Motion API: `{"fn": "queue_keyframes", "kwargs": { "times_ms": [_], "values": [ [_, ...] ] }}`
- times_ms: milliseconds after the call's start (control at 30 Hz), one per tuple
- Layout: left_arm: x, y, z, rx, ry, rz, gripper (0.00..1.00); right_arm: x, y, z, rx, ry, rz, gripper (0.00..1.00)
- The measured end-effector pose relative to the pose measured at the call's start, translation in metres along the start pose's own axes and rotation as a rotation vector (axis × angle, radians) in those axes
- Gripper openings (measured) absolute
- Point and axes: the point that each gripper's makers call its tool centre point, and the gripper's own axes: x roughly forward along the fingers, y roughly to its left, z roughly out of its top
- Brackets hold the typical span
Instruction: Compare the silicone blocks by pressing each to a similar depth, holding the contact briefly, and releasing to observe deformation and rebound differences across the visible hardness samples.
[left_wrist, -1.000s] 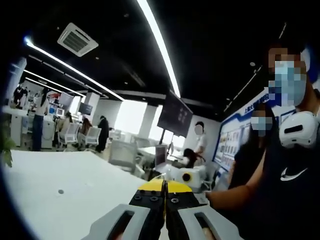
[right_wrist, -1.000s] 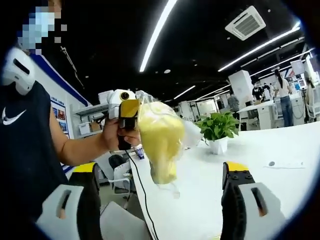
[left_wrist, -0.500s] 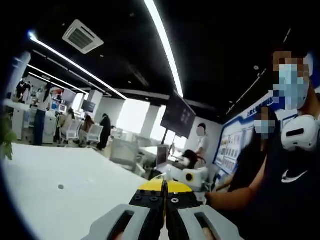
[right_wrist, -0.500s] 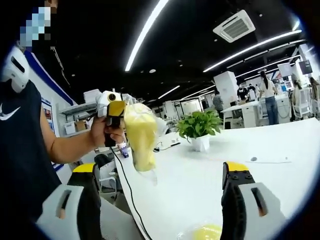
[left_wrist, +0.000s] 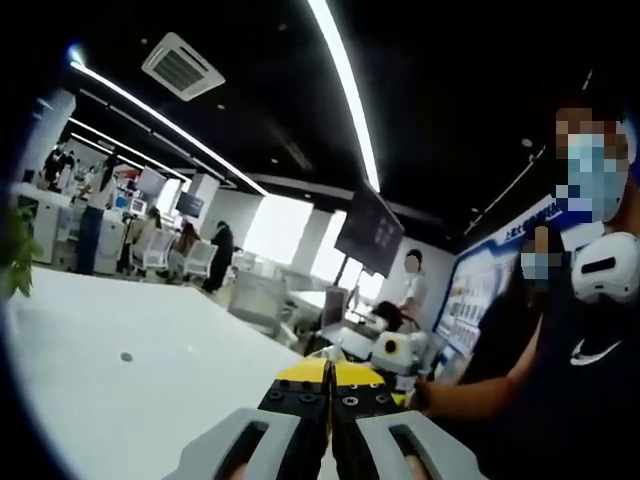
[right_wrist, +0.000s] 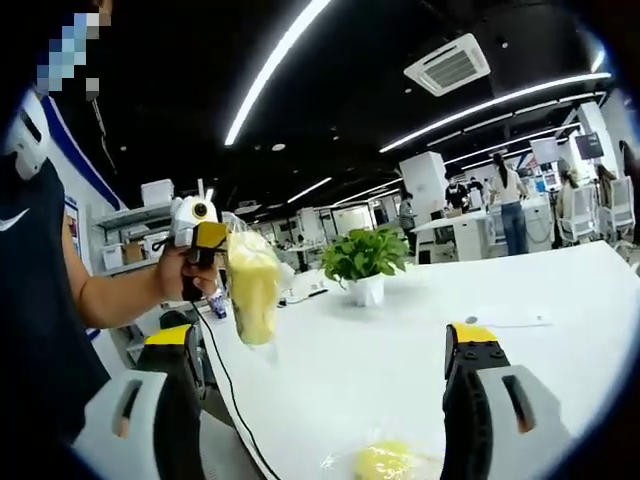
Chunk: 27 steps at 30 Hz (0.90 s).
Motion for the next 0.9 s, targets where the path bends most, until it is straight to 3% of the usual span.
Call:
{"fn": "queue_keyframes", "kwargs": {
  "times_ms": [300,900],
  "values": [
    [-0.002,0.005,-0.009,-0.027,0.012,0.013,0.0,-0.015,-0.012,-0.015,0.041,0.013,-0.045,0.96],
    [-0.005,0.009,-0.014,-0.049,0.015,0.032,0.0,-0.015,-0.02,-0.021,0.039,0.016,-0.079,0.96]
  ]
}}
